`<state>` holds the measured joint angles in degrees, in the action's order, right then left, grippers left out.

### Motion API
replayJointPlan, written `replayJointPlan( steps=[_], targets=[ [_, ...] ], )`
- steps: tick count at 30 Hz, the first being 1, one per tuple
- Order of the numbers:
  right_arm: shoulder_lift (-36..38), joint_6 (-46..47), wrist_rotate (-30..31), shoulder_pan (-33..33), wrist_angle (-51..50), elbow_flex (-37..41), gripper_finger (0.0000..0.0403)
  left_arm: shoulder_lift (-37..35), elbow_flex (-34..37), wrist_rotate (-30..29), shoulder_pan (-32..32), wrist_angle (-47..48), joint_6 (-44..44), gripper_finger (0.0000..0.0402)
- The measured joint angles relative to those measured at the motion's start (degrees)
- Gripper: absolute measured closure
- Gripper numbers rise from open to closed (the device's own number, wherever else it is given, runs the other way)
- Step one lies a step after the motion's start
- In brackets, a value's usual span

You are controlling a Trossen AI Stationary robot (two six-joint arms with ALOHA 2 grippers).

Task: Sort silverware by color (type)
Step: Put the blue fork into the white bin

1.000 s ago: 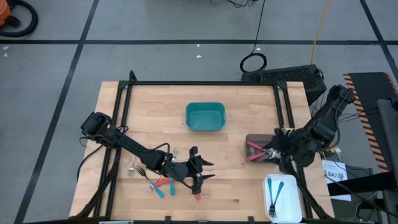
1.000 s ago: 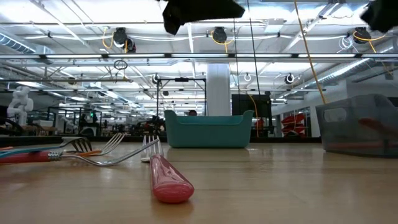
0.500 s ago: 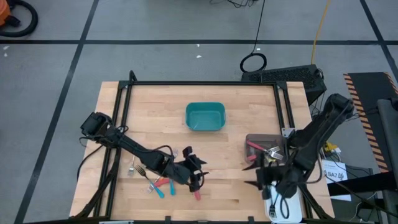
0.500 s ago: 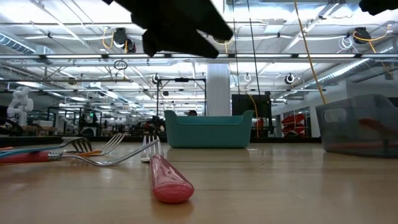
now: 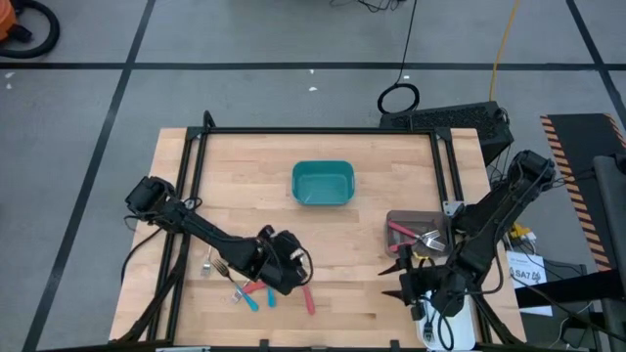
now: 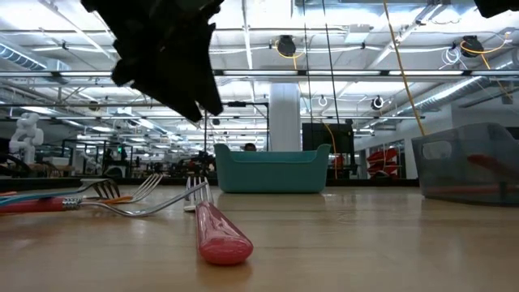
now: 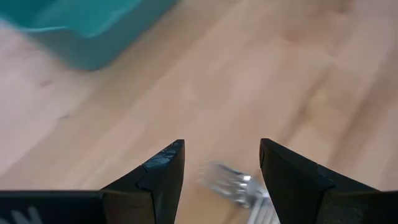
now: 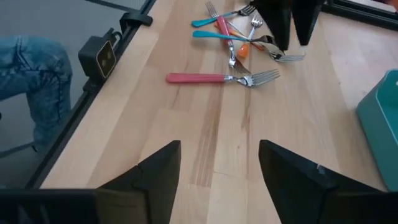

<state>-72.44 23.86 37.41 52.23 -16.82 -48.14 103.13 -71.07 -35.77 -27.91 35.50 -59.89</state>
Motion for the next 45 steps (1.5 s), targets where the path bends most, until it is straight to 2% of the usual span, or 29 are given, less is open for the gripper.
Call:
replayJointPlan(
  steps=[3,6,13,19,27,38,45],
  targets=[
    [0.06,0.87,-0.18,0.0,0.14,0.0,0.0193,0.0,-3.26,-1.71,-0.54,8.33,-5.99,0.0195],
    [0.06,0.96,-1.63,0.01,0.35,0.0,0.0193,-0.12,-5.37,-1.04,-0.84,14.72,-11.08,0.0195],
    [0.03,0.5,-3.41,0.0,2.49,0.0,0.0193,0.5,-5.42,1.38,-2.2,19.55,-20.14,0.0195],
    [0.01,0.93,-3.21,-0.02,3.9,0.0,0.0193,2.07,-5.46,5.56,-4.37,23.67,-30.32,0.0195],
    [0.01,-2.81,-3.21,-0.28,5.84,0.0,0.0193,5.01,-5.38,15.62,-6.91,30.68,-43.75,0.0195],
    [0.01,-5.53,-3.21,-2.38,5.84,0.0,0.0193,8.65,-5.42,16.02,-6.42,24.31,-44.34,0.0195],
    [0.01,-6.62,-3.21,-2.67,5.87,0.0,0.0193,11.04,-5.38,18.04,-4.58,24.44,-43.94,0.0195]
  ],
)
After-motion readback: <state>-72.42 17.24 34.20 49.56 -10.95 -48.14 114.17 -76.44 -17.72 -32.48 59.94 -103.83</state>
